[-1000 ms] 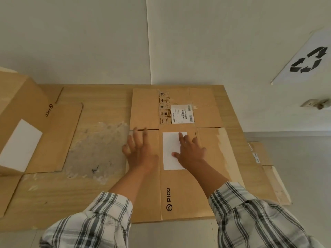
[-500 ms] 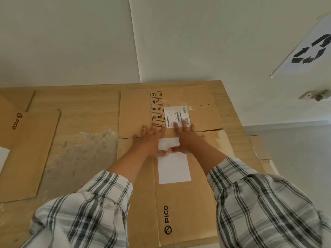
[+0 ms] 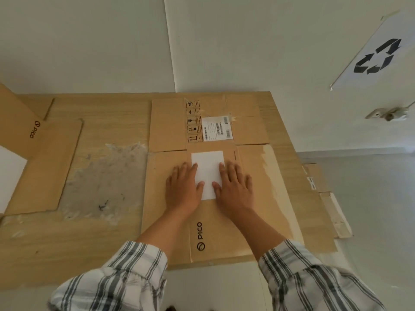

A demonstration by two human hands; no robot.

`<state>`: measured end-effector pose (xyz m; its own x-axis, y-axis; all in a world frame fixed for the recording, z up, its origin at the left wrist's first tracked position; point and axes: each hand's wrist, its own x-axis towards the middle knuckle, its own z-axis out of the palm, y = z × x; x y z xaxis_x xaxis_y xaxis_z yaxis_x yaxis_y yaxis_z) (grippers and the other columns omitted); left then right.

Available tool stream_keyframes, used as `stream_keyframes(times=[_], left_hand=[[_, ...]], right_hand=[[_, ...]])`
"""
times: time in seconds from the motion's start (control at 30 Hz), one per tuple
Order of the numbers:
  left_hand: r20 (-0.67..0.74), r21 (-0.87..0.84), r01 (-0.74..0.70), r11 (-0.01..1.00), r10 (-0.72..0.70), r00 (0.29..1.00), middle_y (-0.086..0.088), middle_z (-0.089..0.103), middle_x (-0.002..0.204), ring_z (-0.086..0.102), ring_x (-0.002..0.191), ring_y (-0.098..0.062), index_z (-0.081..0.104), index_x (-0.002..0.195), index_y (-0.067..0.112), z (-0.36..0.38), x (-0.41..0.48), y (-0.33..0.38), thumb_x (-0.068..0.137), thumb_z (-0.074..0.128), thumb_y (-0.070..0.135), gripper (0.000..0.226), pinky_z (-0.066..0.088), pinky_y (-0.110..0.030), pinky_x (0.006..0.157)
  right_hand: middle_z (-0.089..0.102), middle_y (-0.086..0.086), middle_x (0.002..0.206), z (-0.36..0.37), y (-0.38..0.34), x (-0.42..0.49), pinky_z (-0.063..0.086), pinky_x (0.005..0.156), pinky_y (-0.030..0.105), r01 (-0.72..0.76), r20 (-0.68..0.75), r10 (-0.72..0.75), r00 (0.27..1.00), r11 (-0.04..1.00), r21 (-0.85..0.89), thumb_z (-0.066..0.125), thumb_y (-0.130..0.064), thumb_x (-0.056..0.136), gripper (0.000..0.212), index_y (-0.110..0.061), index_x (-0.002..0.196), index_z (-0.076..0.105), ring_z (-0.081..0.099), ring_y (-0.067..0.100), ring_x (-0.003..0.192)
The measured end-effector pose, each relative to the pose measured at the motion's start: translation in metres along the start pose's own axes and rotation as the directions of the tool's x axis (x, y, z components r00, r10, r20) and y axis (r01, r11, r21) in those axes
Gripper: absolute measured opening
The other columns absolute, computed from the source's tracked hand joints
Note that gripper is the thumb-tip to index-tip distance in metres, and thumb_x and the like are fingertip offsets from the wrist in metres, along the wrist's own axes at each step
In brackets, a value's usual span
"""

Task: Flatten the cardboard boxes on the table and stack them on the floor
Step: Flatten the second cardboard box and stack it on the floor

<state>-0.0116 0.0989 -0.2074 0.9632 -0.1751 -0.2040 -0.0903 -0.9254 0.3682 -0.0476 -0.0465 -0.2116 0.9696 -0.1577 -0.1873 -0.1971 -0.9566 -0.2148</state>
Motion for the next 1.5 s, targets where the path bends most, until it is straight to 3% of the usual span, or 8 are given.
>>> stream_keyframes(times=[0.2,0.43,0.6,0.77,0.87,0.97,1.17,1.5], left_hand=[[0.098,-0.04,0.145,0.989,-0.141,0.985,0.004,-0.006,0.168,-0.01,0.154,-0.028,0.009,0.158,0.035,0.009,-0.059,-0.016,0.084,0.055,0.068,0.093,0.002,-0.048,0.123],[0.07,0.021,0.153,0.988,-0.154,0.986,0.006,-0.006,0.168,-0.006,0.154,-0.027,0.009,0.158,0.038,0.013,-0.075,-0.02,0.084,0.054,0.069,0.091,0.006,-0.048,0.123],[0.084,0.038,0.17,0.985,-0.173,0.981,0.009,-0.002,0.168,-0.001,0.154,-0.027,0.016,0.155,0.042,0.007,-0.074,-0.019,0.082,0.057,0.07,0.088,0.01,-0.052,0.121],[0.043,-0.114,0.412,0.904,-0.409,0.911,0.004,0.02,0.154,0.023,0.135,-0.035,0.044,0.13,0.053,-0.016,-0.065,-0.026,0.075,0.071,0.06,0.062,0.027,-0.059,0.106],[0.081,-0.259,0.551,0.793,-0.55,0.831,-0.004,0.018,0.149,0.025,0.132,-0.037,0.037,0.134,0.04,-0.026,-0.065,-0.035,0.072,0.08,0.05,0.077,0.032,-0.058,0.104],[0.092,-0.388,0.588,0.709,-0.606,0.79,-0.01,0.032,0.144,0.04,0.125,-0.04,0.029,0.137,0.028,-0.028,-0.061,-0.051,0.074,0.078,0.047,0.082,0.039,-0.058,0.102],[-0.009,-0.614,0.528,0.587,-0.674,0.739,-0.023,0.058,0.13,0.058,0.113,-0.041,0.051,0.133,0.002,-0.042,-0.067,-0.041,0.101,0.041,0.027,0.042,0.046,-0.042,0.09],[-0.188,-0.667,0.387,0.637,-0.646,0.74,-0.014,0.069,0.106,0.064,0.093,-0.038,0.061,0.105,0.015,-0.072,-0.088,0.099,0.083,0.046,0.039,0.036,0.053,-0.049,0.088]], right_hand=[[-0.01,-0.002,0.165,0.002,0.024,-0.056,0.002,0.119,0.053,-0.021,0.04,0.022,0.999,1.0,-0.01,0.025,-0.056,0.099,0.067,-0.033,0.156,-0.003,-0.008,0.024,0.151],[-0.012,-0.003,0.165,0.008,0.038,-0.075,-0.001,0.121,0.049,-0.037,0.089,0.037,0.995,0.999,-0.008,0.017,-0.063,0.098,0.069,-0.035,0.155,-0.01,-0.011,0.023,0.151],[0.013,-0.006,0.163,-0.009,0.039,-0.069,0.016,0.115,0.053,-0.049,0.035,0.049,0.998,0.999,-0.012,0.037,-0.062,0.095,0.062,-0.041,0.15,0.019,0.012,0.024,0.148],[0.014,0.001,0.157,-0.034,0.06,-0.066,0.024,0.106,0.067,-0.427,0.035,0.427,0.904,0.892,0.149,0.055,-0.079,0.074,0.088,-0.041,0.144,0.021,0.018,0.035,0.142],[0.011,0.01,0.158,-0.044,0.076,-0.07,0.031,0.103,0.065,-0.51,0.093,0.504,0.859,0.82,0.26,0.064,-0.075,0.07,0.105,-0.032,0.15,0.013,0.024,0.041,0.139],[0.033,0.02,0.148,-0.051,0.09,-0.071,0.033,0.105,0.061,-0.584,0.129,0.583,0.802,0.722,0.37,0.072,-0.066,0.072,0.108,-0.024,0.151,0.011,0.036,0.042,0.133],[0.059,0.016,0.126,-0.072,0.095,-0.076,0.049,0.087,0.044,-0.536,0.071,0.603,0.794,0.641,0.549,0.061,-0.034,0.094,0.053,-0.008,0.136,0.042,0.058,0.035,0.112],[0.063,0.013,0.116,-0.154,0.18,-0.096,0.041,0.069,0.035,-0.421,-0.153,0.601,0.784,0.697,0.581,0.059,-0.033,0.096,0.037,-0.01,0.122,0.048,0.059,0.029,0.092]])
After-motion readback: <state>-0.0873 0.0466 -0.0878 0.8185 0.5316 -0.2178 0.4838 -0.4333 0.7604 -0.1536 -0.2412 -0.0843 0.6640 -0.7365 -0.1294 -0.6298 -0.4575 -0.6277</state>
